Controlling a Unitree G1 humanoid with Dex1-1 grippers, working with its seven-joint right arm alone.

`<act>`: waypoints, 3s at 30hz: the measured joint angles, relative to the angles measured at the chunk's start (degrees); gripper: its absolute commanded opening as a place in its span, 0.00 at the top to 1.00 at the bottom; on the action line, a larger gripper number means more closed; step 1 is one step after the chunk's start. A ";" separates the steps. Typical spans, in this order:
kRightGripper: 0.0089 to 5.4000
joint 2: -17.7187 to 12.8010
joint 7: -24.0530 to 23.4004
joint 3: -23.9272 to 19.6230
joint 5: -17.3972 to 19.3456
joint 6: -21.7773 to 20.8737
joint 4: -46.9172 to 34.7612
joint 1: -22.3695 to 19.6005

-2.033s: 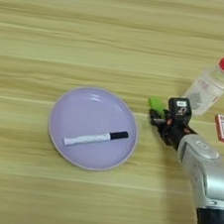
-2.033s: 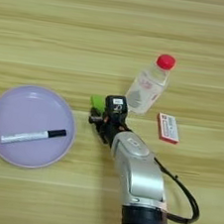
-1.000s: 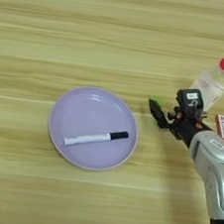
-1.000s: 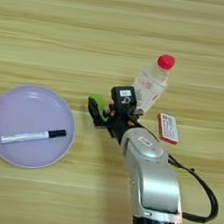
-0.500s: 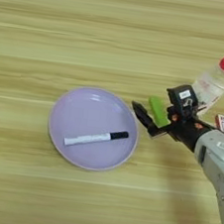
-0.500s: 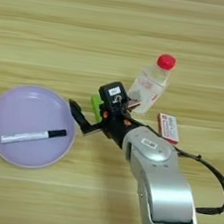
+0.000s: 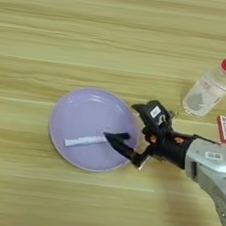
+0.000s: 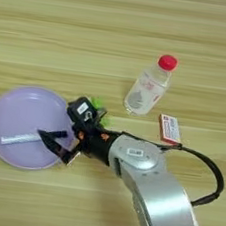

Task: Move the objects on the table

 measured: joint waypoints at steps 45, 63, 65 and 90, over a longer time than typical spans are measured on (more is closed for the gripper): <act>0.01 9.59 -5.42 12.47 -12.71 -20.25 34.55 -14.43; 0.01 12.18 -9.56 9.17 -13.66 -25.99 46.37 -19.49; 0.01 12.33 -9.71 8.85 -13.67 -26.68 47.19 -19.67; 0.13 13.03 -10.83 6.18 -13.66 -29.31 53.10 -21.96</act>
